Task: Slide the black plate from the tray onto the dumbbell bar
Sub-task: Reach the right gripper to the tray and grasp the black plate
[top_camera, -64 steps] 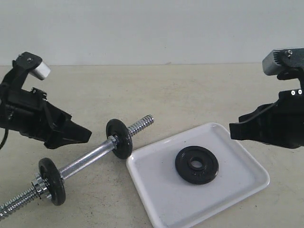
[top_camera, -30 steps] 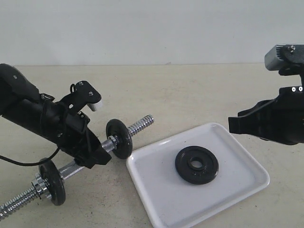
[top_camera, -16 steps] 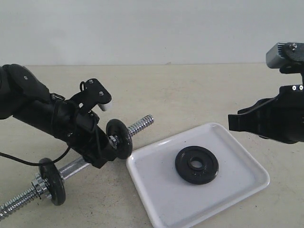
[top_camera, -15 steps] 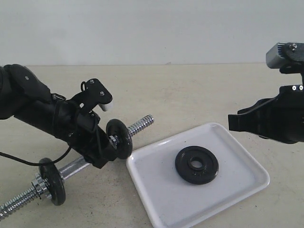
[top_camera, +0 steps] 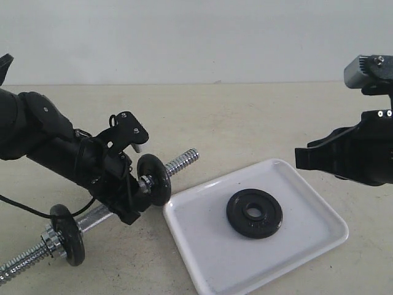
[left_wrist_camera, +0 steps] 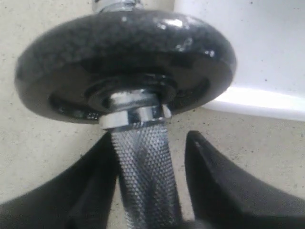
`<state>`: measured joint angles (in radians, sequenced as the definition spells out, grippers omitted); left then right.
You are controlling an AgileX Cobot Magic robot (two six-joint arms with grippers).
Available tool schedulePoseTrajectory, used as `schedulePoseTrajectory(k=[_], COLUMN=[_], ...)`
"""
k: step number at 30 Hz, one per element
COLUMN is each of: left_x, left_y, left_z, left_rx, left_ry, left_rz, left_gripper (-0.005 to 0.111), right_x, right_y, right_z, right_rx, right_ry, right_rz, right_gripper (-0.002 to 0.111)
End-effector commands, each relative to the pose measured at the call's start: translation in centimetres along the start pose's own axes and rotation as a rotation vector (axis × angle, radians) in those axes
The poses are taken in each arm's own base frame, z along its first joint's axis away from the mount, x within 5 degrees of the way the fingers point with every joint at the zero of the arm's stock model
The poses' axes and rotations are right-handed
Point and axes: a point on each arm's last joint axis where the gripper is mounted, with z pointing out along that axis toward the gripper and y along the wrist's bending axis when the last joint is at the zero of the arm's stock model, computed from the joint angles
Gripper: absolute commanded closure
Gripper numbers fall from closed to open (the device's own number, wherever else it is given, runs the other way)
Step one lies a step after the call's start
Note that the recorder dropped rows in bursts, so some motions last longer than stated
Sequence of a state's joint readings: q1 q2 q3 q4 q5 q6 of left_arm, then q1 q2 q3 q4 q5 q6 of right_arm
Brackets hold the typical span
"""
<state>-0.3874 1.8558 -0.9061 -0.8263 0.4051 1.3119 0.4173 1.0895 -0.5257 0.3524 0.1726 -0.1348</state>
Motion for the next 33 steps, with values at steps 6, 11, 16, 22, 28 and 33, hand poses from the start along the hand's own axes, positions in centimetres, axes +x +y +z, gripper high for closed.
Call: schedulePoseTrajectory(k=[6, 11, 16, 22, 28, 33], left_x=[-0.2, -0.3, -0.3, -0.3, -0.6, -1.4], left_y=[-0.2, -0.2, -0.1, 0.1, 0.2, 0.4], left_z=[-0.1, -0.1, -0.1, -0.1, -0.1, -1.4], left_rx=[0.012, 0.013, -0.002, -0.017, -0.021, -0.060], left_ry=[-0.001, -0.005, -0.008, -0.014, -0.022, -0.063], left_rz=[0.015, -0.003, -0.060, -0.101, -0.096, -0.075], left_gripper=[0.097, 0.097, 0.097, 0.097, 0.097, 0.097], right_x=[-0.4, 1.4, 3.1, 4.4, 4.0, 3.1], right_y=[0.0, 0.0, 1.9, 2.8, 2.9, 3.2], right_z=[0.2, 2.9, 5.3, 7.4, 7.8, 8.7], right_rx=[0.002, 0.008, -0.037, -0.042, -0.042, -0.038], right_ry=[-0.027, 0.138, 0.210, 0.237, 0.230, 0.182], right_rz=[0.108, -0.028, -0.126, -0.168, -0.168, -0.163], right_gripper=[0.108, 0.108, 0.108, 0.106, 0.042, 0.004])
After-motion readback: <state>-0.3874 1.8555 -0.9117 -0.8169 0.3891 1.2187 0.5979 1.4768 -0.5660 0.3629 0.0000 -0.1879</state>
